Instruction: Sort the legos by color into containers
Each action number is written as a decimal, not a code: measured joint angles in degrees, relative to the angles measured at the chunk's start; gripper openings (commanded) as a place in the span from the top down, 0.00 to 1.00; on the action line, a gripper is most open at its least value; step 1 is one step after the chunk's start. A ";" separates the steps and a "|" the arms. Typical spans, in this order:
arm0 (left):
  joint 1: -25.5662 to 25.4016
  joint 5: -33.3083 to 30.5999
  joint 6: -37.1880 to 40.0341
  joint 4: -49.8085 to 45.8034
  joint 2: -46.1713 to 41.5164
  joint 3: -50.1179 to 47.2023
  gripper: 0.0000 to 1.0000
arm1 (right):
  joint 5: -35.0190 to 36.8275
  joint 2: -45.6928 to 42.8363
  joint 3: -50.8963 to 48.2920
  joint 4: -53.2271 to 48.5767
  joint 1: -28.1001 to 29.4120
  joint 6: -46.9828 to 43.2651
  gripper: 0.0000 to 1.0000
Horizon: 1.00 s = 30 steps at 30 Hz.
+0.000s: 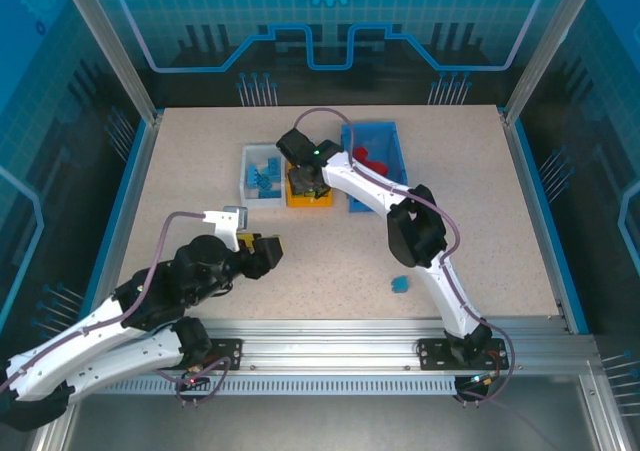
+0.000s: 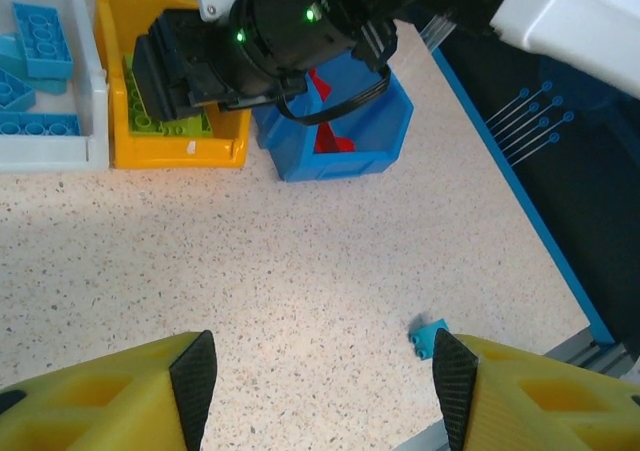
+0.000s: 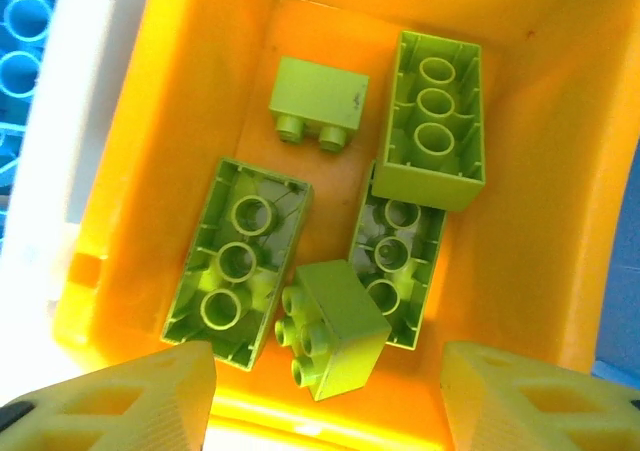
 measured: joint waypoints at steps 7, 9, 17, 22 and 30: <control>0.00 5.35 2.54 1.33 8.09 0.66 0.34 | 2.19 -18.40 -14.86 3.02 2.19 -0.04 0.45; 0.00 8.39 4.00 2.86 13.33 1.88 0.34 | 3.04 -28.30 -23.12 4.96 2.47 0.79 0.45; -6.29 15.69 12.52 8.37 42.07 11.41 0.34 | 3.21 -67.12 -53.48 5.73 -4.09 6.27 0.35; -12.07 16.48 14.99 8.74 60.24 24.15 0.30 | 1.86 -82.05 -60.98 -0.11 -8.72 8.17 0.30; -14.91 17.73 17.18 8.26 74.75 35.01 0.18 | 1.03 -92.02 -59.78 -4.92 -11.56 8.59 0.27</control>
